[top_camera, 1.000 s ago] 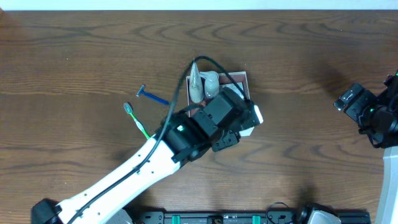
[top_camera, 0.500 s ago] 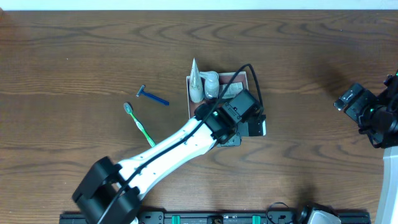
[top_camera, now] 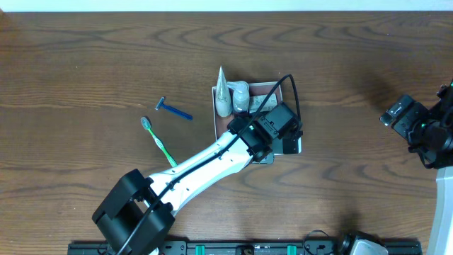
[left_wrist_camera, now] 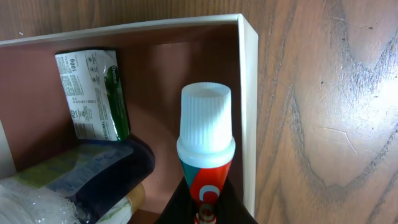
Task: Pack container
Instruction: 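Carry the toothpaste over the box and lower it inside, then release the toothpaste and move the left gripper to the toothbrush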
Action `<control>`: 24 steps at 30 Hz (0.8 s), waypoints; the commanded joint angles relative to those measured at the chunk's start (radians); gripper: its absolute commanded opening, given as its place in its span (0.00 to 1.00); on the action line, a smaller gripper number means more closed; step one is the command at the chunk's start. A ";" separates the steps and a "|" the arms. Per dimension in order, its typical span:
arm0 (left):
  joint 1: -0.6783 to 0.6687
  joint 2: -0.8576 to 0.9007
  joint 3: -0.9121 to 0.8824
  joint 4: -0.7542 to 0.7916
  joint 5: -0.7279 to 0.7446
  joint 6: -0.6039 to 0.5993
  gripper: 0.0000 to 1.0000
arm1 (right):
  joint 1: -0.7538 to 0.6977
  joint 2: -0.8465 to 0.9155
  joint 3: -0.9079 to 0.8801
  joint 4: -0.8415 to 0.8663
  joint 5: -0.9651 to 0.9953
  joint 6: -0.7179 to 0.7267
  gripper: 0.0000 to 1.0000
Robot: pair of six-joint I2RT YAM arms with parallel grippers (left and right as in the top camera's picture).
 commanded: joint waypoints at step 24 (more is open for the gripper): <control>0.000 -0.101 0.012 0.078 -0.046 -0.034 0.34 | -0.011 -0.006 0.012 0.000 0.000 0.004 0.99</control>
